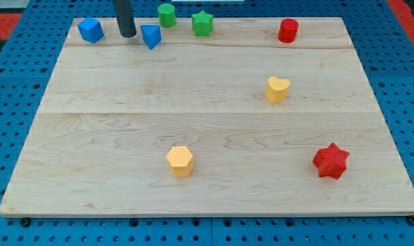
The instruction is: Push the blue triangle towards bottom left
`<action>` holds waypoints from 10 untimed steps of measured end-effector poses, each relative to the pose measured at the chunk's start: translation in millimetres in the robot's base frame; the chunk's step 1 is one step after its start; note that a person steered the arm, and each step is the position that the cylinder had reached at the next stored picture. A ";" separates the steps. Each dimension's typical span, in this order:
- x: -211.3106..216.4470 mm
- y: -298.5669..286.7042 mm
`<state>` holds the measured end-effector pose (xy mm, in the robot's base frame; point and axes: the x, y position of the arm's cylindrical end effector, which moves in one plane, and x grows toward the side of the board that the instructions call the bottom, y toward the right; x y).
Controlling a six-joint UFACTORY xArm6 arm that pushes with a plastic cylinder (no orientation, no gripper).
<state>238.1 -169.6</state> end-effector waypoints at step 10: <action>44.6 -17.1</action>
<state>282.8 -186.7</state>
